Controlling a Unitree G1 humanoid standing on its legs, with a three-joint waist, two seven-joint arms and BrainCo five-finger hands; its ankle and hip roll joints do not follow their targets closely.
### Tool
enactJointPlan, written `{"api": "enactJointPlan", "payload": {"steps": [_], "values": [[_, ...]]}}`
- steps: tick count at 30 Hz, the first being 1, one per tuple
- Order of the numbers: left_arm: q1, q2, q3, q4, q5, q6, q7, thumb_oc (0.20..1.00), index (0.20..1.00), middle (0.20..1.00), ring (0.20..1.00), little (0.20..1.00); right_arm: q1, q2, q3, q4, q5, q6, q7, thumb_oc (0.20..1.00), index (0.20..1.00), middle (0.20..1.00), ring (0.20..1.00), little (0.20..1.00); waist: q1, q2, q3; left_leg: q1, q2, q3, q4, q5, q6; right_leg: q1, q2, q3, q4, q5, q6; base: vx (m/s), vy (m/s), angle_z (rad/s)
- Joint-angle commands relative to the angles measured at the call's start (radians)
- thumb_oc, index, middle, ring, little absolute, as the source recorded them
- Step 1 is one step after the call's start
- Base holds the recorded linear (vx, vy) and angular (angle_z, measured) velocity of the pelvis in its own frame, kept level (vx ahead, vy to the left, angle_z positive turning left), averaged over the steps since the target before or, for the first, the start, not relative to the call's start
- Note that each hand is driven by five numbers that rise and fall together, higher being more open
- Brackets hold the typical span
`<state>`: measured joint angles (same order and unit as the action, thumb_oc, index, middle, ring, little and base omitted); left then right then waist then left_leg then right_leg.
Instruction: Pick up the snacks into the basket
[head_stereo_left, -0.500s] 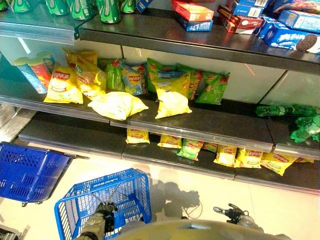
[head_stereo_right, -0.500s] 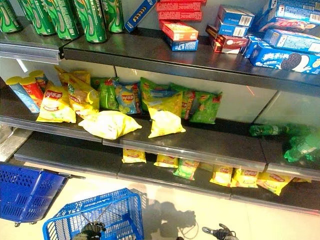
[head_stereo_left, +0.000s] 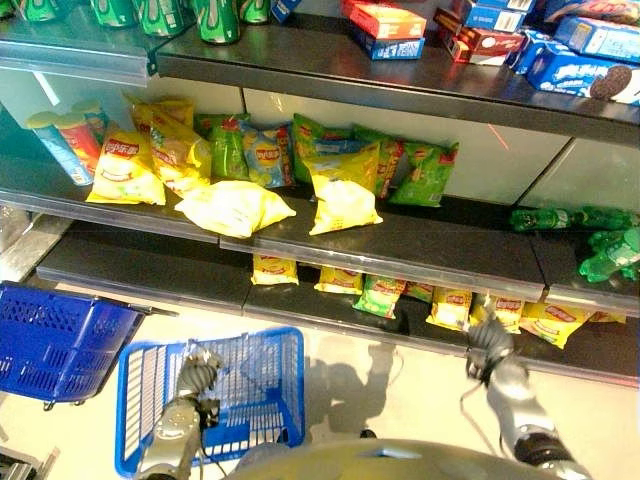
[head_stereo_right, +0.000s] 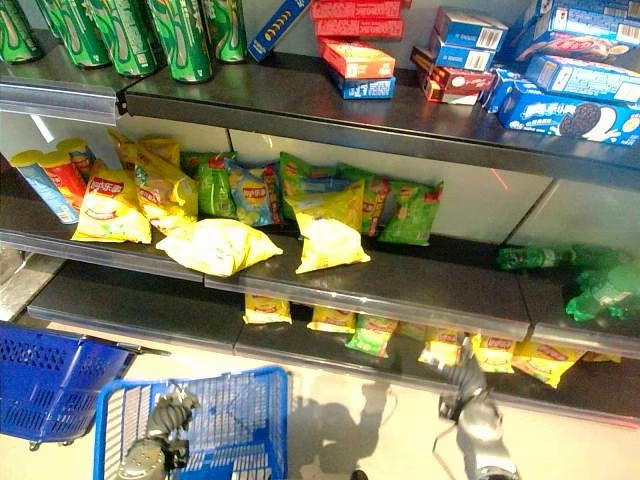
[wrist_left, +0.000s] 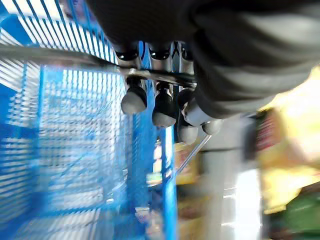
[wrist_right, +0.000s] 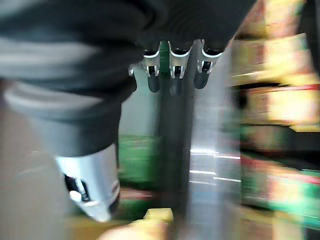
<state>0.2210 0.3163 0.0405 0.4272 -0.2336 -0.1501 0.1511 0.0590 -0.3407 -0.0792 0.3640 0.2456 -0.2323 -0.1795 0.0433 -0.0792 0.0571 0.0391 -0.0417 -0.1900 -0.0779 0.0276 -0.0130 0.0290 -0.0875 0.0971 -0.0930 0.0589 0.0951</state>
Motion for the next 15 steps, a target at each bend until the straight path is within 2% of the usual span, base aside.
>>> {"api": "enactJointPlan", "payload": {"steps": [1,5,9,15], "values": [[-0.109,0.017,0.066,-0.165,-0.103,-0.122,0.013,0.2,0.2,0.2,0.2,0.2,-0.058,-0.04,-0.053,-0.126,-0.032,-0.074,-0.012,1.0,1.0,1.0,1.0,1.0,-0.003,0.008,-0.015,-0.066,-0.013,-0.054,0.036,-0.057,0.014,-0.037,0.038,-0.001,0.006,-0.046,0.047,0.0,0.0,0.0],[-0.103,0.019,0.082,-0.352,-0.116,-0.13,-0.026,0.2,0.2,0.2,0.2,0.2,-0.068,-0.084,-0.047,-0.248,-0.142,-0.054,0.009,1.0,1.0,1.0,1.0,1.0,0.007,-0.007,-0.012,-0.061,-0.008,-0.059,0.028,-0.056,0.013,-0.034,0.043,-0.001,0.006,-0.05,0.044,0.0,0.0,0.0],[-0.11,0.017,0.077,-0.45,-0.138,-0.138,-0.027,0.2,0.2,0.2,0.2,0.2,-0.121,-0.071,-0.038,-0.251,-0.101,-0.05,0.006,1.0,1.0,1.0,1.0,1.0,0.017,-0.019,-0.007,-0.057,-0.004,-0.066,0.024,-0.055,0.012,-0.03,0.044,-0.003,0.006,-0.052,0.038,0.0,-0.008,-0.01],[-0.144,0.024,0.029,-0.582,-0.192,-0.143,-0.058,0.2,0.2,0.2,0.2,0.2,-0.295,-0.113,0.042,-0.21,-0.104,-0.032,-0.002,1.0,1.0,1.0,1.0,1.0,0.036,-0.022,0.024,-0.073,-0.002,-0.074,0.021,-0.044,0.004,-0.042,0.044,-0.02,0.006,-0.048,0.034,-0.03,-0.036,0.01]]}}
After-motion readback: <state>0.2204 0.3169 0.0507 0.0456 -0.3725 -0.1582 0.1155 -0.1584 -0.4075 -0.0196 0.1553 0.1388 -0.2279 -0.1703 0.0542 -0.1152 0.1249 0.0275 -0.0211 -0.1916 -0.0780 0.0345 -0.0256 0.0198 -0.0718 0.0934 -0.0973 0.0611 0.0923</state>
